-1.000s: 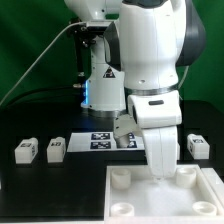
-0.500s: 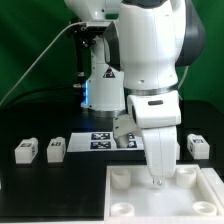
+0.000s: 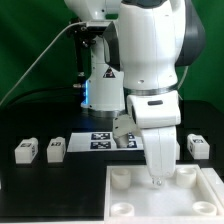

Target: Assemble one leg

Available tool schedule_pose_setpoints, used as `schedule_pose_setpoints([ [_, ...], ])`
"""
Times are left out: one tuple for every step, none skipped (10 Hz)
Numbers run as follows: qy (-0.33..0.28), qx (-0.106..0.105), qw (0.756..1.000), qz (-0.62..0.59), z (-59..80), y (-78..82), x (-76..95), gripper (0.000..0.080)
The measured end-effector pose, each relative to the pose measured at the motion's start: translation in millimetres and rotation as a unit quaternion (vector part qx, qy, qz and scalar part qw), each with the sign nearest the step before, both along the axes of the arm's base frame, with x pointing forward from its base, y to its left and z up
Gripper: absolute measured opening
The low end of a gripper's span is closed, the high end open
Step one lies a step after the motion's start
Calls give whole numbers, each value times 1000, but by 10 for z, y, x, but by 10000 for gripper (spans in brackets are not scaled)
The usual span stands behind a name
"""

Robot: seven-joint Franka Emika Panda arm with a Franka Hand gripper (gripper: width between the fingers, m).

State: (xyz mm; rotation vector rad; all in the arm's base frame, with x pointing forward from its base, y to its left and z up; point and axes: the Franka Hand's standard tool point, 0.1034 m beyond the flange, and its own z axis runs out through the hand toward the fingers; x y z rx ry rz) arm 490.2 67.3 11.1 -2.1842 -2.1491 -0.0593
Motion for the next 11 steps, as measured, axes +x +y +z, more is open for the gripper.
schedule_pose_setpoints([
  [0, 0, 1000, -3, 5, 4, 2, 649],
  [-2, -2, 998, -57, 83, 68, -1, 649],
  [-7, -4, 997, -72, 196, 158, -39, 649],
  [-8, -5, 994, -110, 295, 256, -89, 649],
  [-6, -6, 984, -178, 386, 371, -129, 649],
  [-6, -5, 973, -231, 496, 499, -146, 649],
  [-8, -1, 956, -293, 605, 645, -128, 649],
  [-3, 4, 931, -366, 642, 792, -141, 649],
  [2, 11, 910, -414, 645, 917, -138, 649],
  [5, 26, 892, -450, 586, 876, -94, 649],
  [12, 26, 873, -487, 577, 864, -101, 649],
])
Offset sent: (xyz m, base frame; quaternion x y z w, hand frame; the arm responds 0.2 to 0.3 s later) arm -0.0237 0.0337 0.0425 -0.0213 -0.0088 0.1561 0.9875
